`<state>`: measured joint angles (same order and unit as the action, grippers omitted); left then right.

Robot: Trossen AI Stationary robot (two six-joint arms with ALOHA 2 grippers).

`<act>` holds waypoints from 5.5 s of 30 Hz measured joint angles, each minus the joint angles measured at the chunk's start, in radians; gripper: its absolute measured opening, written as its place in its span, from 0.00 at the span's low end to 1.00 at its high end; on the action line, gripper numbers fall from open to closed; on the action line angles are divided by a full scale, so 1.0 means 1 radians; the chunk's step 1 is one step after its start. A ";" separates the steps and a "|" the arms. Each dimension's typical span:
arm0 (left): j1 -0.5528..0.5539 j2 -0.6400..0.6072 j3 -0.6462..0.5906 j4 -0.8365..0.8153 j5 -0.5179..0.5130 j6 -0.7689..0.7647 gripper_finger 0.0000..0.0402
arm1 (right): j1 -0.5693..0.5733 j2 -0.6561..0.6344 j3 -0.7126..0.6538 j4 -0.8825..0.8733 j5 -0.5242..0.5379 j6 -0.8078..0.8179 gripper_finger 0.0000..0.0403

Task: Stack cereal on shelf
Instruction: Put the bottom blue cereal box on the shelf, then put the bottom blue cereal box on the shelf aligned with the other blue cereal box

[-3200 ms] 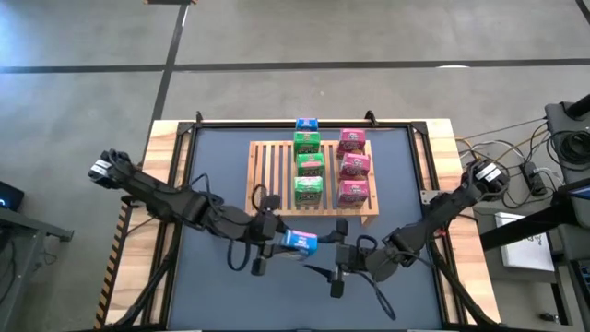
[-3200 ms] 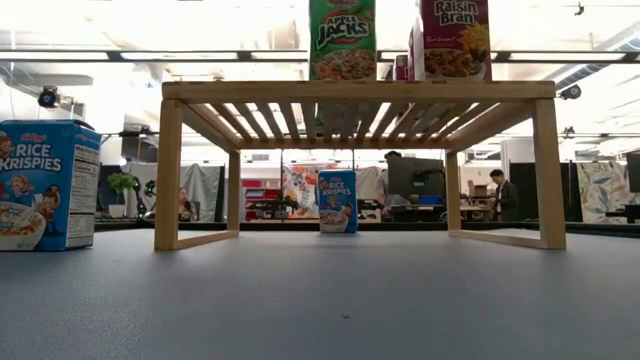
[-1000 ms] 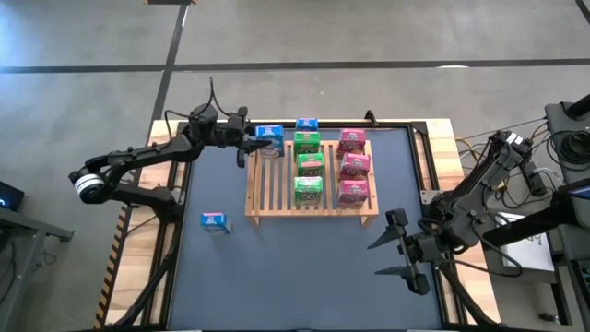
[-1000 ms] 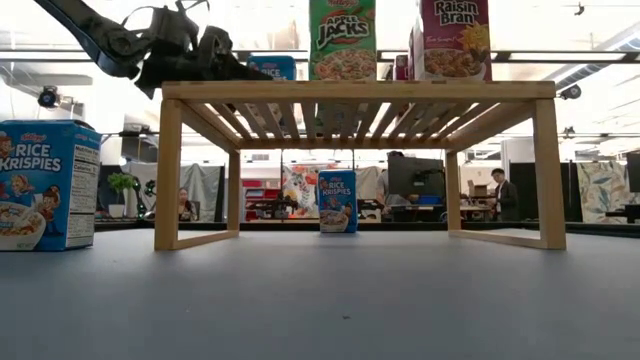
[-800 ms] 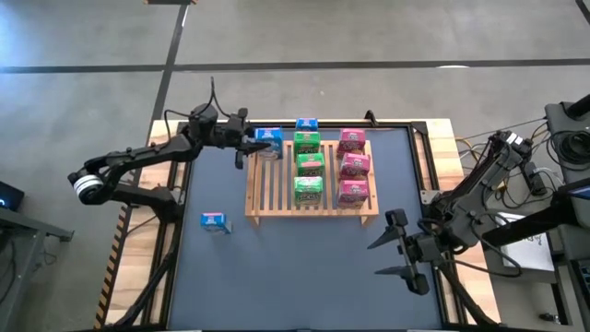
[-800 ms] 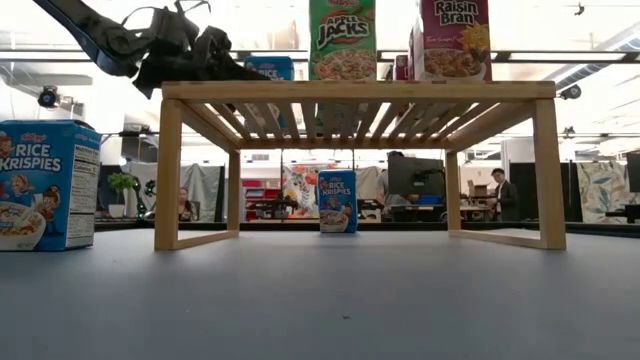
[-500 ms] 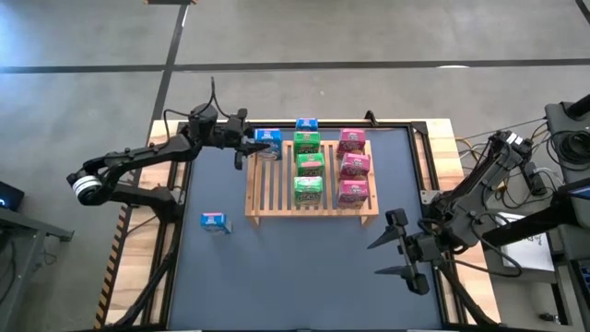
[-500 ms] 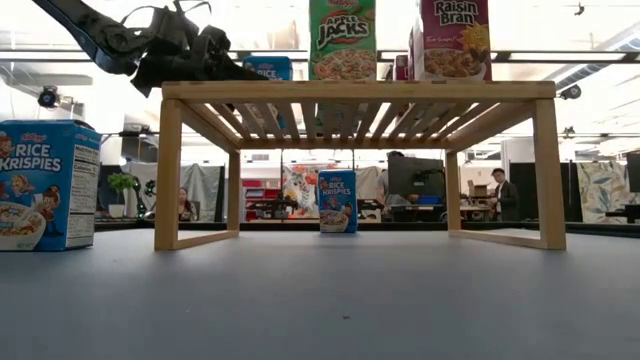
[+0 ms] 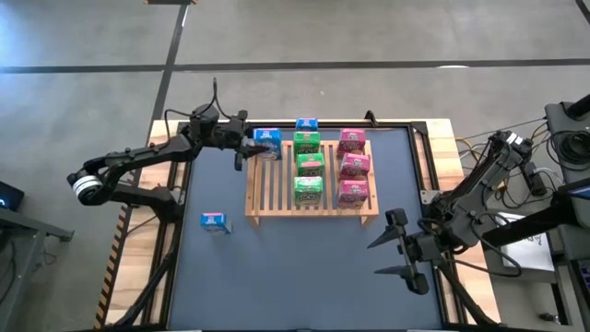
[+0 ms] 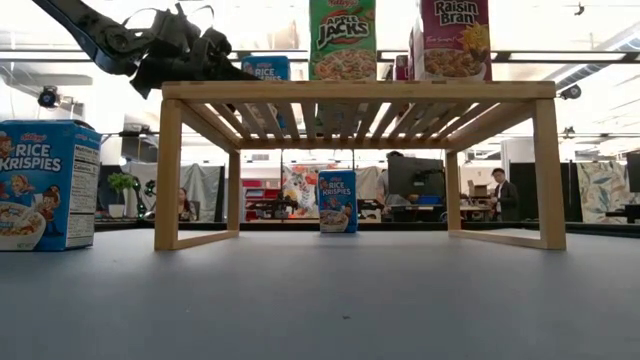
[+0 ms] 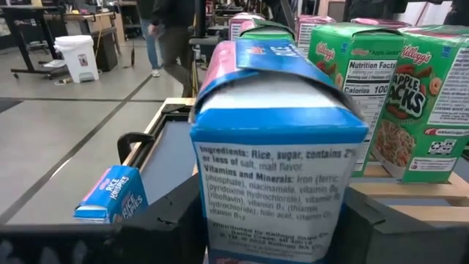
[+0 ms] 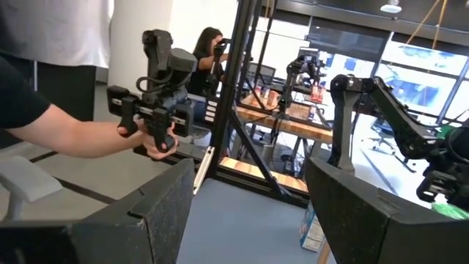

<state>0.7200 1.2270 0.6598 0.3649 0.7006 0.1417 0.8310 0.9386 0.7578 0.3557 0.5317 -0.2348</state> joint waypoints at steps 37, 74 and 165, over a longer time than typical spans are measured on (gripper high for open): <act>-0.068 -0.326 0.000 -0.409 -0.297 -0.107 0.69 | 0.000 0.007 -0.006 -0.003 0.019 -0.011 0.62; -0.259 -0.213 -0.002 -0.357 -0.658 -0.129 0.68 | 0.000 0.021 -0.014 -0.002 0.019 0.002 0.62; -0.007 -0.309 -0.002 -0.638 -0.157 0.163 0.62 | -0.017 0.020 -0.026 0.001 0.019 0.030 0.62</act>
<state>0.7132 0.9180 0.6575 -0.2734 0.5433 0.3051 0.8139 0.9588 0.7322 0.3569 0.5510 -0.2048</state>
